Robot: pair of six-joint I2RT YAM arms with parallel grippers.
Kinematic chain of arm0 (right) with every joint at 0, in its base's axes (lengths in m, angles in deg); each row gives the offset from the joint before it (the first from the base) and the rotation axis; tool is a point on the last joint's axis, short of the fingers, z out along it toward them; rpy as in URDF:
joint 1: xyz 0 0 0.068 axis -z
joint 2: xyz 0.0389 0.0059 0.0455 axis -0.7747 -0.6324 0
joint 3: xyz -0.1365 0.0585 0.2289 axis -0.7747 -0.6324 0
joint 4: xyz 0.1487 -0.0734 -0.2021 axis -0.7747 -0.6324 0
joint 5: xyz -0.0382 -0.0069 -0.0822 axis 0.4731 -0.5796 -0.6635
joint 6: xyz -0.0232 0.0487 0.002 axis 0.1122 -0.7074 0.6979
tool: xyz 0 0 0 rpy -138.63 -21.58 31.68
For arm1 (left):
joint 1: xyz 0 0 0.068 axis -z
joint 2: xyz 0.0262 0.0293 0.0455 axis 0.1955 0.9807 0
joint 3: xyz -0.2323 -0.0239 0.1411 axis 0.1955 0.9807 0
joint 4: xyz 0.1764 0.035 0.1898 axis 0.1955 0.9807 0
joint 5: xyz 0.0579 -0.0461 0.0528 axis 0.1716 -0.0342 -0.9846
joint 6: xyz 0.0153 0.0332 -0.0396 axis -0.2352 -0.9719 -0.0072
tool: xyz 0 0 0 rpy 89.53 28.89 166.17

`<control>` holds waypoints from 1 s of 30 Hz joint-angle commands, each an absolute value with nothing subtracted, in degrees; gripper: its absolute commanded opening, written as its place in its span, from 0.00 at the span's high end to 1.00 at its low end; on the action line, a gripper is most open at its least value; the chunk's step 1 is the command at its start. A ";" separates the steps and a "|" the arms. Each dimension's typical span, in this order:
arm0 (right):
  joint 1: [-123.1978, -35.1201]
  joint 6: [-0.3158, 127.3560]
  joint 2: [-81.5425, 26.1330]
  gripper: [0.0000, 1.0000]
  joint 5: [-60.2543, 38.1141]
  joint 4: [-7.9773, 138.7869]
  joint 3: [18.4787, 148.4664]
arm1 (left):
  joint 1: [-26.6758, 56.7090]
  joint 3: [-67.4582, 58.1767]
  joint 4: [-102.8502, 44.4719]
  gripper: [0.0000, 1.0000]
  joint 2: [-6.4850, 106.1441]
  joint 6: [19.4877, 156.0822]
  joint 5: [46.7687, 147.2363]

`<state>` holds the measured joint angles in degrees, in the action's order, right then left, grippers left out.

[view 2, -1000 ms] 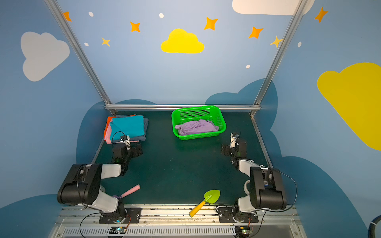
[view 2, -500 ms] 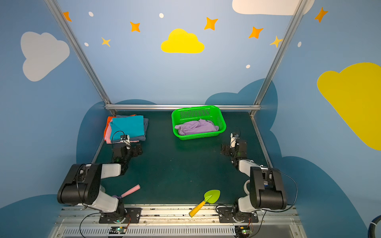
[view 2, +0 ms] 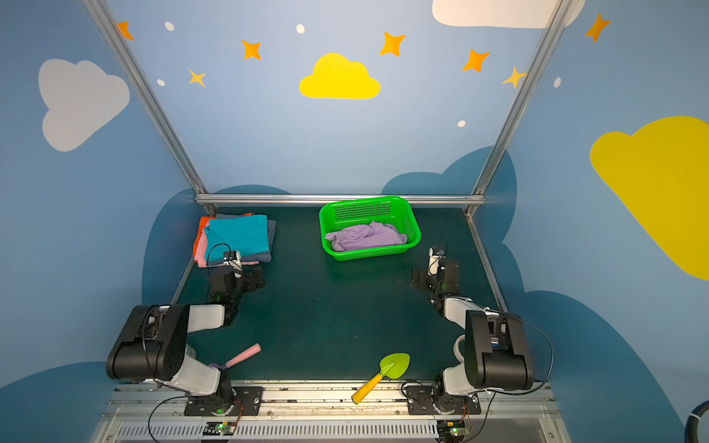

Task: Fold and stack the t-shirts
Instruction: 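Move both grippers forward toward the green basket with the lavender shirt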

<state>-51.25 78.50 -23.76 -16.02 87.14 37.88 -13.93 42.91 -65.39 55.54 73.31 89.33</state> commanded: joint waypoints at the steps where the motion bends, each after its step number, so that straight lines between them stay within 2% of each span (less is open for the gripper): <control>1: -51.45 78.76 -23.05 0.04 -18.30 86.95 39.08 | -14.19 42.47 -65.76 0.00 54.26 73.87 89.88; 2: -51.61 77.69 -22.86 0.04 -20.00 84.85 40.11 | -14.14 41.56 -64.78 0.00 53.85 74.75 89.28; 6: -52.20 73.39 -24.02 0.04 -26.09 67.36 50.84 | -12.47 29.64 -41.51 0.00 49.80 75.23 81.41; 8: -52.53 69.35 -25.80 0.04 -28.33 59.89 55.21 | -11.72 26.76 -37.63 0.00 49.10 79.14 76.46; 10: -53.55 65.68 -26.49 0.04 -30.50 55.14 57.45 | -11.28 24.92 -34.28 0.00 48.00 87.26 70.66; 12: -57.08 65.41 -25.02 0.04 -37.31 53.29 57.63 | -11.27 22.95 -28.27 0.00 46.15 97.27 66.05; 16: -62.67 64.45 -19.08 0.04 -44.06 52.04 57.52 | -11.39 15.74 -5.55 0.00 43.17 121.17 57.87; 19: -64.11 63.33 -14.40 0.04 -38.69 51.61 58.14 | -12.24 10.82 0.47 0.00 42.58 121.76 59.51; 22: -66.69 67.48 -12.55 0.04 -37.58 52.18 58.35 | -13.27 8.75 -1.89 0.00 42.69 118.53 68.68; 26: -71.23 63.83 -12.68 0.04 -37.32 41.85 62.90 | -12.65 5.96 -2.75 0.00 46.62 116.58 80.30; 30: -75.94 66.18 -12.28 0.16 -29.85 41.60 62.00 | -7.48 1.25 1.82 0.04 54.13 112.85 84.18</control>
